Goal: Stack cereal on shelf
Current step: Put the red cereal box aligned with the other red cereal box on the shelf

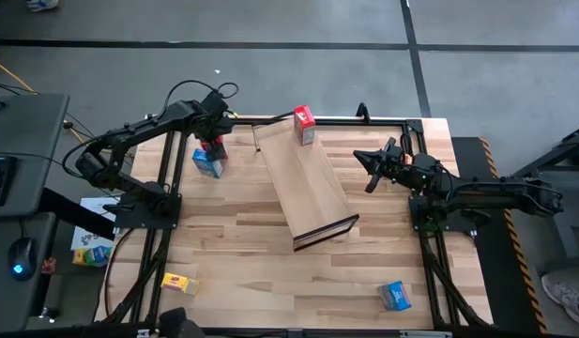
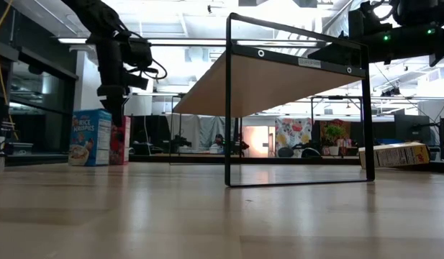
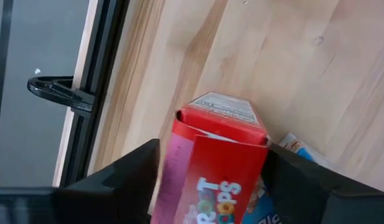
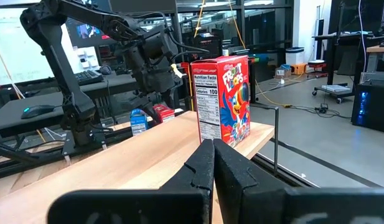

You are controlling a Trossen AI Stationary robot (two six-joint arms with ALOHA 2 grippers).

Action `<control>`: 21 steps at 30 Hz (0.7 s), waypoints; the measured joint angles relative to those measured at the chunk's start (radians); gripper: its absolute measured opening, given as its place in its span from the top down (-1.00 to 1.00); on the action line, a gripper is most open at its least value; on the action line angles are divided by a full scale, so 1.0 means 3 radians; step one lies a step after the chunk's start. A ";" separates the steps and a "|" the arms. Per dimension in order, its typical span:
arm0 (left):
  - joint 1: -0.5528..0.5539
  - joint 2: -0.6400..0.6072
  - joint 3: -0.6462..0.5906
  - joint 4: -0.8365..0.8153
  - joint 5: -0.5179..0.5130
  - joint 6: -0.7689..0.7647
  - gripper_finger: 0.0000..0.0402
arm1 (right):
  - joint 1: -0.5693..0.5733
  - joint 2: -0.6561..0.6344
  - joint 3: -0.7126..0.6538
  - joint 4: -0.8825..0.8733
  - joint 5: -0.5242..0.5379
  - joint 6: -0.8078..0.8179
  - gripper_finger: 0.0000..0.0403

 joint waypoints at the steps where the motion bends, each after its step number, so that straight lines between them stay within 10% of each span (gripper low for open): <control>1: 0.0000 0.0000 0.0000 0.0001 0.0000 0.0014 -0.21 | 0.0001 -0.0001 0.0000 0.0000 0.0000 0.0000 1.00; 11: -0.0001 -0.0081 0.0049 -0.0021 -0.0021 0.0113 0.28 | 0.0001 -0.0001 0.0000 0.0000 0.0000 -0.0001 1.00; 21: -0.0055 -0.0517 0.0756 -0.0301 -0.0023 -0.0151 0.33 | 0.0000 0.0000 0.0000 0.0000 0.0001 -0.0001 1.00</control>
